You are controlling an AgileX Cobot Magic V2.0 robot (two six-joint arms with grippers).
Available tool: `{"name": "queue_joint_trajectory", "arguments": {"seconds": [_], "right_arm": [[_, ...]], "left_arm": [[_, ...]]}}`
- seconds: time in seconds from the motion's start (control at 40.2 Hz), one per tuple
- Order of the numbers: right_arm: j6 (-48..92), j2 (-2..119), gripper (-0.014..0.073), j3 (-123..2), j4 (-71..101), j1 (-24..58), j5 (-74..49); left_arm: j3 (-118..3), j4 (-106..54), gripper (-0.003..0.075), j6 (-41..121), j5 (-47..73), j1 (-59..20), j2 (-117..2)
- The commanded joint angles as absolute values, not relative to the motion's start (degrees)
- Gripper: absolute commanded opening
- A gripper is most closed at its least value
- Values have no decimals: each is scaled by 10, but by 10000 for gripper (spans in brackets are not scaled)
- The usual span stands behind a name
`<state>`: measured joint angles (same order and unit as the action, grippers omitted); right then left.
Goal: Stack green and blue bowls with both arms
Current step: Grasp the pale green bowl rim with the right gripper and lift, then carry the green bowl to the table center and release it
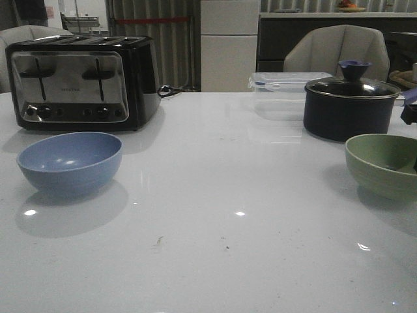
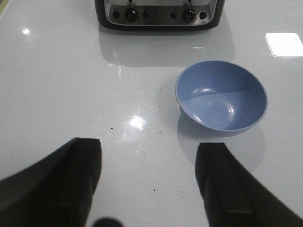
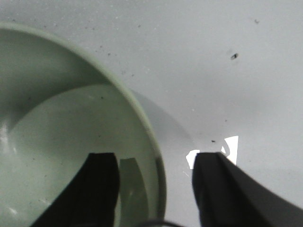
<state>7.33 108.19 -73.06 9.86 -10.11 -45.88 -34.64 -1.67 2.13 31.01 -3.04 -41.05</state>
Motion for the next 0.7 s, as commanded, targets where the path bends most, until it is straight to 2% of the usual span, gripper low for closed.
{"name": "queue_joint_trajectory", "arguments": {"seconds": [0.0,0.124,0.248,0.422,0.671], "right_arm": [[81,1054,293,-750,105,-105,-457],[81,1051,139,-750,105,-105,-458],[81,1036,64,-751,106,-104,-459],[92,984,52,-751,111,-75,-470],[103,944,52,-751,111,69,-487]], "left_arm": [[-362,-23,479,23,267,-34,-411],[-362,-23,479,23,267,-34,-411],[-362,-23,479,23,268,-34,-411],[-362,-23,479,23,268,-34,-411],[-362,-23,479,23,268,-34,-411]]}}
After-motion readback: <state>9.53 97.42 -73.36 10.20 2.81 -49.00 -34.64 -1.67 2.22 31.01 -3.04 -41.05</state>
